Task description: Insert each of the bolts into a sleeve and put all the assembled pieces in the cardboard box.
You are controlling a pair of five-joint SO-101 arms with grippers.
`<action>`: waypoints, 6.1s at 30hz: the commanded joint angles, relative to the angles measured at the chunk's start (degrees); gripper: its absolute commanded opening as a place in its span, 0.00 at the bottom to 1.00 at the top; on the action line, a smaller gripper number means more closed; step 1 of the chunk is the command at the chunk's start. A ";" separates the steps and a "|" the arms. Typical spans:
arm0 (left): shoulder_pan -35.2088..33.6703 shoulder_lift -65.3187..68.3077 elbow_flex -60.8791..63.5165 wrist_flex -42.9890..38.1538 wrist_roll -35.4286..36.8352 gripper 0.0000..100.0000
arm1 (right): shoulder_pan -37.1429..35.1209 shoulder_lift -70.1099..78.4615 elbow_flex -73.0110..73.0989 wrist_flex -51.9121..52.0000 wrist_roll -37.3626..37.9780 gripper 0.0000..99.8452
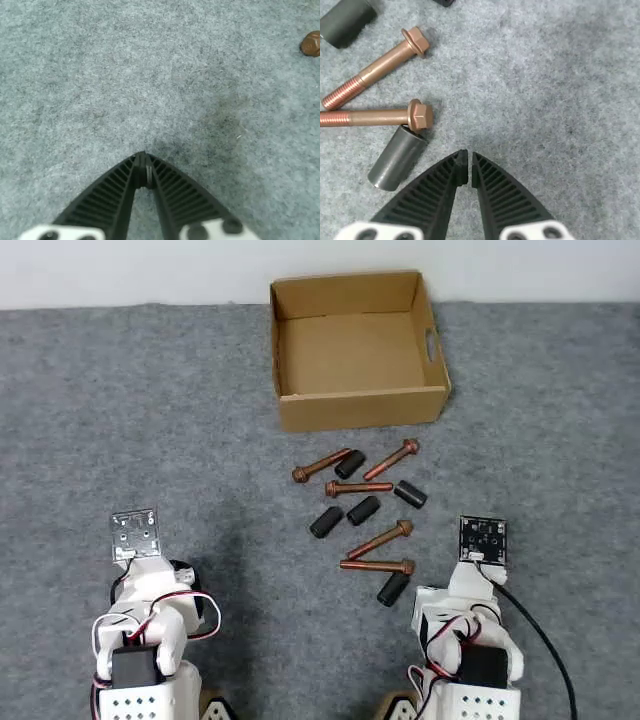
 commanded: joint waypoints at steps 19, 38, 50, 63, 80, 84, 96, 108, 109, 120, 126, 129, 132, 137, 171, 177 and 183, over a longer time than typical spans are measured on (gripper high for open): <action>-0.35 -0.35 -0.31 0.18 -0.18 0.01 | 0.31 -0.48 1.05 0.40 -0.35 0.01; -0.35 -0.35 -0.31 0.18 -0.18 0.01 | 0.31 -0.48 1.05 0.40 -0.35 0.01; -0.35 -0.35 -0.31 0.18 -0.18 0.01 | 0.31 -0.48 1.05 0.40 -0.35 0.01; -0.35 -0.35 -0.31 0.18 -0.18 0.01 | 0.31 -0.48 1.05 0.40 -0.35 0.01; -0.35 -0.35 -0.31 0.18 -0.18 0.01 | 0.48 -0.48 1.05 0.40 -0.09 0.01; -0.35 -0.35 -0.31 0.18 -0.18 0.01 | 1.89 -0.48 -2.90 0.92 0.09 0.01; -0.35 -0.35 -0.31 0.18 -0.18 0.01 | -1.01 21.67 -38.95 6.55 2.46 0.01; -0.35 -0.35 -0.31 0.18 -0.18 0.01 | -5.76 70.02 -66.55 3.56 8.97 0.01; -0.35 -0.35 -0.31 0.18 -0.18 0.01 | -7.08 72.13 -67.08 2.95 12.22 0.01; -0.35 -0.35 -0.31 0.18 -0.18 0.01 | -11.56 87.08 -67.87 -11.74 31.65 0.19; -0.35 -0.35 -0.31 0.18 -0.18 0.01 | -11.82 93.32 -67.87 -18.07 35.08 0.19; -0.35 -0.35 -0.31 0.18 -0.18 0.01 | -11.82 96.40 -67.96 -22.11 35.34 0.19; -0.35 -0.35 -0.31 0.18 -0.18 0.01 | -11.82 99.47 -68.75 -25.01 37.80 0.19; -0.35 -0.35 -0.31 0.18 -0.18 0.01 | -10.42 106.77 -74.11 -25.19 38.15 0.18; -0.35 -0.35 -0.31 0.18 -0.18 0.01 | -4.97 119.52 -108.48 22.11 18.90 0.01; -0.35 -0.35 -0.31 0.18 -0.18 0.01 | -1.36 115.91 -110.33 28.44 4.22 0.01; 0.09 -0.35 -0.31 0.18 -0.26 0.01 | 3.21 100.09 -104.53 28.18 1.67 0.01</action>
